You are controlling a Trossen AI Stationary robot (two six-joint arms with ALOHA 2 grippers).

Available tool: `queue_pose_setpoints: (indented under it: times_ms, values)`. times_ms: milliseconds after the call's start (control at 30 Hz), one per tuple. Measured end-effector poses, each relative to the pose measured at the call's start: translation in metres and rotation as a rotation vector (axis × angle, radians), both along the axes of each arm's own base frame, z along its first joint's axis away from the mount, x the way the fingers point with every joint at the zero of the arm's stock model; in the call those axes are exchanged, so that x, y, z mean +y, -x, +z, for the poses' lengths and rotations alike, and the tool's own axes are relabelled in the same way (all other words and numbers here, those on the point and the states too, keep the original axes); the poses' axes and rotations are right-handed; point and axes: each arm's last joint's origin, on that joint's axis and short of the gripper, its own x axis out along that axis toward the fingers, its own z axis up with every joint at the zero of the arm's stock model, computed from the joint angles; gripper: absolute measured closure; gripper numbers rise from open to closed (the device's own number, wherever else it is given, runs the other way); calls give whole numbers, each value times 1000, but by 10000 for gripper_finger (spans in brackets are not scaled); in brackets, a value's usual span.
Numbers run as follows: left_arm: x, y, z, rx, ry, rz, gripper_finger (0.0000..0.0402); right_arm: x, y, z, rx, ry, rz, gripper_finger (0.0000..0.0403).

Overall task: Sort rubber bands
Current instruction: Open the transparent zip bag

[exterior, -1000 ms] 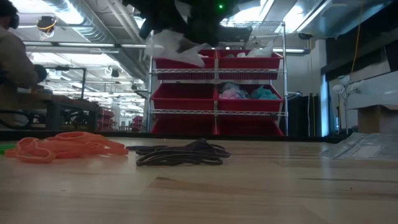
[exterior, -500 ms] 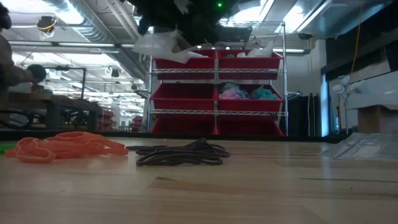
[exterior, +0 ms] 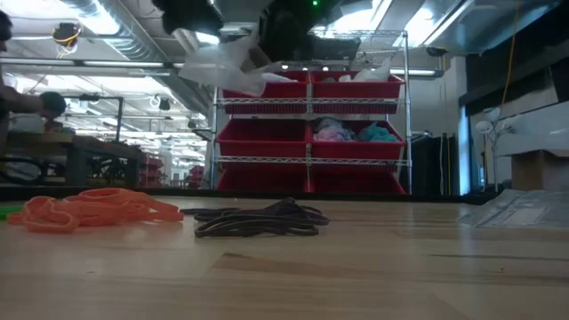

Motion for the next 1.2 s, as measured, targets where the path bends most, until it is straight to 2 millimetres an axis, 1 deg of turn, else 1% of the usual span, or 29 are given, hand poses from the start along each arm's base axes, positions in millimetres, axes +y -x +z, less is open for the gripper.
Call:
queue_pose_setpoints:
  times_ms: [67, 200, 300, 433, 567, 667, 867, 1033, 1100, 1200]
  values:
    - [0, 4, 0, 11, 13, 10, 270, 1, 0, 0, -10, -75, 44, 182]
    - [-2, 7, 0, 13, 25, 12, 271, -4, 0, 0, -18, -195, 28, 174]
    - [-3, 7, 0, 12, 25, 8, 271, -7, 1, -1, -4, -261, 8, 159]
    - [-3, 6, 1, 7, 24, 9, 271, -6, 2, 6, 1, -332, -11, 132]
    - [-2, 5, 3, -20, 24, 10, 271, -5, 2, 11, 0, -339, -19, 107]
    - [-2, 5, 3, -23, 23, 9, 271, -6, 1, 13, -13, -316, -31, 96]
    - [-2, 3, 2, -28, 42, 22, 271, -8, 2, 13, -7, -223, -58, 102]
    - [-4, -13, -1, -100, 127, 71, 271, -10, 3, 11, 14, -156, -110, 111]
    - [-8, -24, -1, -155, 142, 61, 271, -10, 4, 11, 17, -149, -121, 111]
    - [-12, -41, -6, -188, 150, 46, 271, -11, 3, 11, 10, -135, -139, 111]
